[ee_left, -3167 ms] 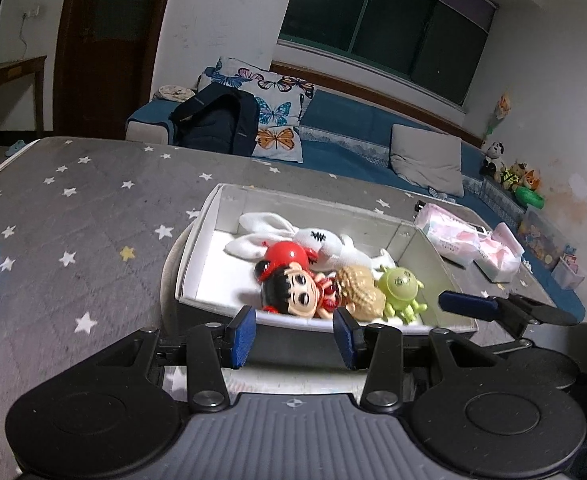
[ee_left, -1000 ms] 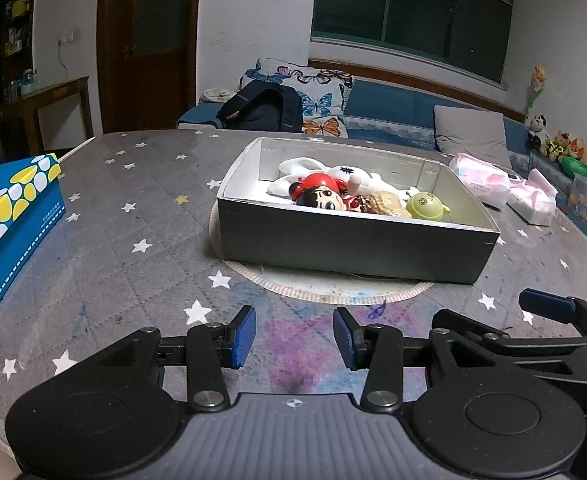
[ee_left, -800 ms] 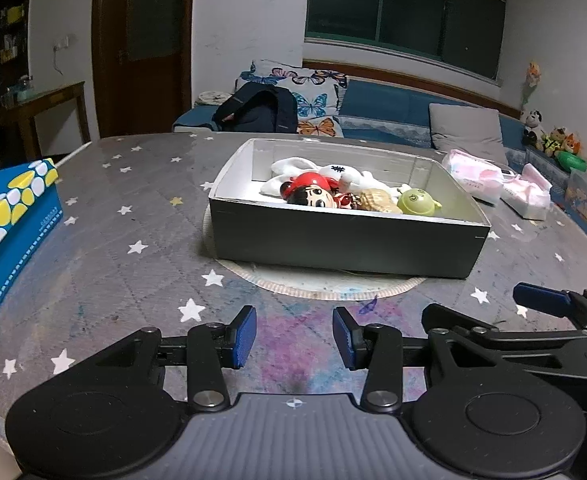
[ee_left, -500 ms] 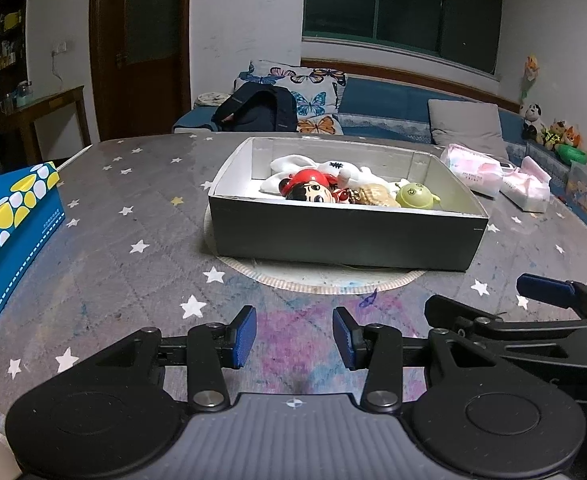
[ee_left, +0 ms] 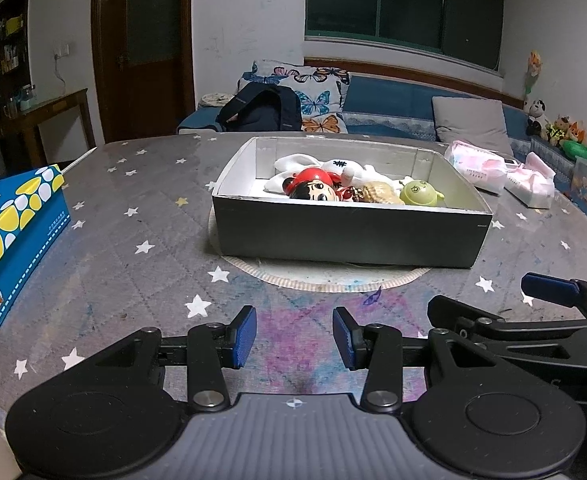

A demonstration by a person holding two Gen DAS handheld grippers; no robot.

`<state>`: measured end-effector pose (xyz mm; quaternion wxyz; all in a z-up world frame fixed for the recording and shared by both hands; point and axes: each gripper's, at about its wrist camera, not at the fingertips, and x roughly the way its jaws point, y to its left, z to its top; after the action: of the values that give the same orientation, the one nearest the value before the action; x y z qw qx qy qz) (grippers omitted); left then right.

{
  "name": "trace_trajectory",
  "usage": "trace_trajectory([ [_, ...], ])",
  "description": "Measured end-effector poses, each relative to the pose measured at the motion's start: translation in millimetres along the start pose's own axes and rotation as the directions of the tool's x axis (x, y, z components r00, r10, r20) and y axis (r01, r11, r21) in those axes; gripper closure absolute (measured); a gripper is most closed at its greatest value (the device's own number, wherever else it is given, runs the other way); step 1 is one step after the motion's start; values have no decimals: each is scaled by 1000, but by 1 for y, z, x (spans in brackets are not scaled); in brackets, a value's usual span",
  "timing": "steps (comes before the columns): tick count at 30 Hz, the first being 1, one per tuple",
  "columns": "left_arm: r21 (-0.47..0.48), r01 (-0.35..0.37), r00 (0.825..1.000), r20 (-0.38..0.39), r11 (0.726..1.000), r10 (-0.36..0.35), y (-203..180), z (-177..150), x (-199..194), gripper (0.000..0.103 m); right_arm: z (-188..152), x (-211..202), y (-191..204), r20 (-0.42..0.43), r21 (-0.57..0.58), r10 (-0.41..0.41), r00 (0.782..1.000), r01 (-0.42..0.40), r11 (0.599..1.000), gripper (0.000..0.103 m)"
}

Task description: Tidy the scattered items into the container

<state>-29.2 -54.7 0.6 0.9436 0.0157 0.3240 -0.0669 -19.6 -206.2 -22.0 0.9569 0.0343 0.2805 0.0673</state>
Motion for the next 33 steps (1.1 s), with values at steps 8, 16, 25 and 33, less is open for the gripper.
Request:
trace_trajectory([
  [8,5,-2,1000,-1,1000,2,0,1,4,59,0,5,-1,-9,4,2,1000,-2,1000,0],
  [16,6,-2,1000,-4,1000,2,2,3,9,59,1,10,-2,-17,5,1,1000,-1,1000,0],
  [25,7,3,1000,-5,1000,-3,5,5,15,60,4,18,0,-23,-2,0,1000,0,1000,0],
  [33,3,-2,1000,-11,1000,2,10,8,25,60,7,27,3,-32,-12,-6,999,6,1000,0],
])
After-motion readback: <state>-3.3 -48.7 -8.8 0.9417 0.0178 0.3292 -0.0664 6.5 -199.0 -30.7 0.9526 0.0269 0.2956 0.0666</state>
